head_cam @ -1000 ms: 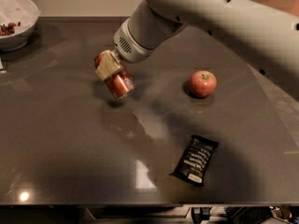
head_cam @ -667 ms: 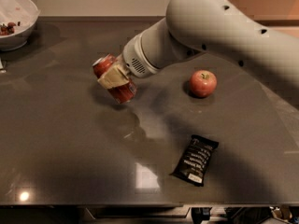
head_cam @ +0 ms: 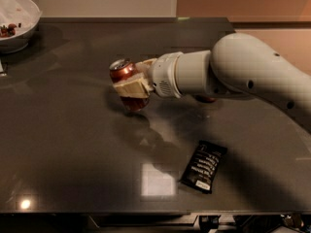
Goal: Place coke can upright
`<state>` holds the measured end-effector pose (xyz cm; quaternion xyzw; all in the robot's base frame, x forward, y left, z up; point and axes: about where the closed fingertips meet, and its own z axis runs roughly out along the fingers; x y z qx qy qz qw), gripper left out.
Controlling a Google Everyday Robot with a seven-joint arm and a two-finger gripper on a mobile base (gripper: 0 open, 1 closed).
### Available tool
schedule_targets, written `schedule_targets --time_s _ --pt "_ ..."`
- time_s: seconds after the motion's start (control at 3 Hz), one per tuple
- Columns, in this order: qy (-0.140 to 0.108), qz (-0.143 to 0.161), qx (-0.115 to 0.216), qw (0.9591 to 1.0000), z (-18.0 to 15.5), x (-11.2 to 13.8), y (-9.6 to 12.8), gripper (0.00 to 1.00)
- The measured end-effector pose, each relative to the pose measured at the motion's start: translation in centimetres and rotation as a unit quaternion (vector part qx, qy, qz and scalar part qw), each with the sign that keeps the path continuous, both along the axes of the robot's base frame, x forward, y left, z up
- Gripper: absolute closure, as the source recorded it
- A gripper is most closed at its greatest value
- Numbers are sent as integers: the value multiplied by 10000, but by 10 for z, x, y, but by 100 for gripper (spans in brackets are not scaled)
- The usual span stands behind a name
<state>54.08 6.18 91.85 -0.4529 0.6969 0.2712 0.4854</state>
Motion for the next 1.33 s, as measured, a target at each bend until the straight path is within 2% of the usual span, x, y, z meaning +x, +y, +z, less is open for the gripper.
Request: schedule_targets --time_s 0.33,0.67,1.33 --pt "-101 -80 478 9988 0 0 -14 100" --pt "-141 -177 793 9966 -1 2 -28 100" --pt "-117 -200 1109 9936 -9 2 -41 100"
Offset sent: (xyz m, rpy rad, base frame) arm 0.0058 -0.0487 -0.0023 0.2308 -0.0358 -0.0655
